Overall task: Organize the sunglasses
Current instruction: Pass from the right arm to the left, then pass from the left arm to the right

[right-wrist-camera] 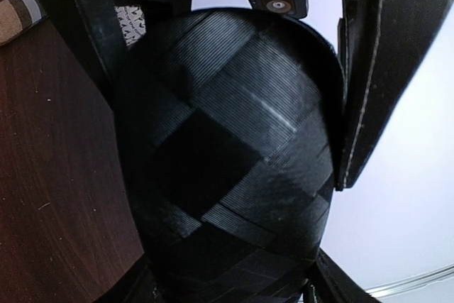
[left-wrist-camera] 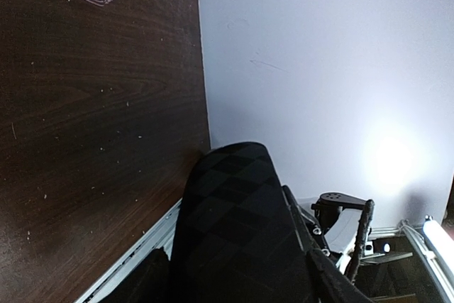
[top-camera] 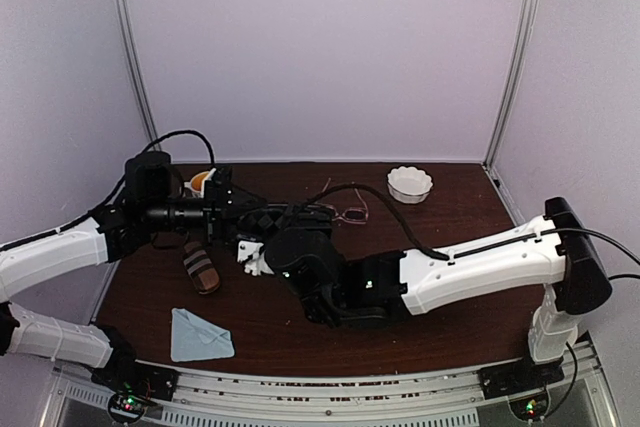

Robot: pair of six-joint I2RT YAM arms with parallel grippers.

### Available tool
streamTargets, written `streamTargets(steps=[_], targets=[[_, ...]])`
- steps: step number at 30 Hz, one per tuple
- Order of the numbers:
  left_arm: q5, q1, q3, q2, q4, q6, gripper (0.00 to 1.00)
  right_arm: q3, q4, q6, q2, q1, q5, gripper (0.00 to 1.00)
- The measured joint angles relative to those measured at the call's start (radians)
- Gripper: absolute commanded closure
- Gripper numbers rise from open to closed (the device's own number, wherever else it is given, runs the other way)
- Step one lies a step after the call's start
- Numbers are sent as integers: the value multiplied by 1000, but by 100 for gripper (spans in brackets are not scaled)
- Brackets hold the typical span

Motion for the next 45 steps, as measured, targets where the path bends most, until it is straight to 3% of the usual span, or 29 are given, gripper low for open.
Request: streamTargets(steps=[4,6,13,21,28,35,39,45], targets=[[0,0,-2,13,21,-2,49,-4,11,-7,3,-1,19,9],[-3,0,-5,19,19,-2,50,-6,34,-5,3,0,27,0],[-21,0,-12,28,17,30,53,-16,-25,139,-20,1,23,0],[-100,-4,-11,26,-26,151,57,-48,-277,505,-191,15,-29,0],[-209,-4,-11,-16,-62,303,58,-55,-443,889,-387,-25,-214,0],[-311,-27,-23,-66,-63,425,60,-106,-561,1175,-456,-141,-416,0],[-373,-64,-65,-106,-42,478,63,-189,-562,1355,-531,-217,-512,0],[-440,-109,-101,-108,9,513,65,-417,-367,1688,-734,-337,-647,0]])
